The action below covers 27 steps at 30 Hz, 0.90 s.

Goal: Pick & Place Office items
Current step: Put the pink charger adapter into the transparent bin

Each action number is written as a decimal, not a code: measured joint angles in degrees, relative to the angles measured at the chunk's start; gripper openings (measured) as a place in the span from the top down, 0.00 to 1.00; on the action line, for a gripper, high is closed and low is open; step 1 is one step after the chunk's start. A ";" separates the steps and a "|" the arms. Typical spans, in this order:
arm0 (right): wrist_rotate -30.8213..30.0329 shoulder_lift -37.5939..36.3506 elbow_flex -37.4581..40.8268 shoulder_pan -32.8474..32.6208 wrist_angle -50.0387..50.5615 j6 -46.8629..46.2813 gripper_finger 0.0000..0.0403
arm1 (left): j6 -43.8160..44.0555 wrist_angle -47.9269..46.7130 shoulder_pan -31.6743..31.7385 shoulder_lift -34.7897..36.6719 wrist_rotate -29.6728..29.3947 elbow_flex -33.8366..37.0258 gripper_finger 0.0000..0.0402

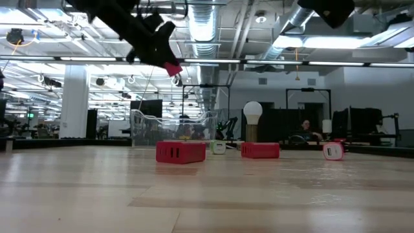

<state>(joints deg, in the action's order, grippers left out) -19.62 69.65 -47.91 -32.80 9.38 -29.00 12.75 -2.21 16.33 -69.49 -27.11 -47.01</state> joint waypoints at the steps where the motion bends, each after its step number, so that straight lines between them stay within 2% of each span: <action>1: -0.11 0.02 0.11 -0.23 -0.58 0.29 0.31 | 1.77 -0.30 3.49 -0.02 4.14 -0.33 0.62; 4: -1.14 0.04 0.40 -0.92 -1.07 0.96 0.31 | 4.47 -0.11 12.28 -1.16 15.77 -1.57 0.61; 7: -2.07 0.04 0.36 -2.23 -1.44 1.37 0.31 | 5.72 -0.44 17.39 -3.14 22.01 -2.61 0.61; 9: -3.36 0.04 0.36 -3.30 -1.25 1.43 0.31 | 6.23 -3.07 19.43 -5.17 24.12 -3.81 0.61; 19: -9.32 0.05 0.36 -7.94 -1.26 1.13 0.31 | 2.89 -8.56 20.92 -20.05 23.92 -11.16 0.61; 27: -12.77 0.06 0.36 -10.48 -0.13 0.93 0.31 | -1.52 -18.68 21.50 -28.17 16.23 -18.88 0.60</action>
<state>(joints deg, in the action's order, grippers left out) -32.39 69.71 -47.55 -43.28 9.25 -28.08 11.23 -20.89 37.83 -97.67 -10.88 -65.90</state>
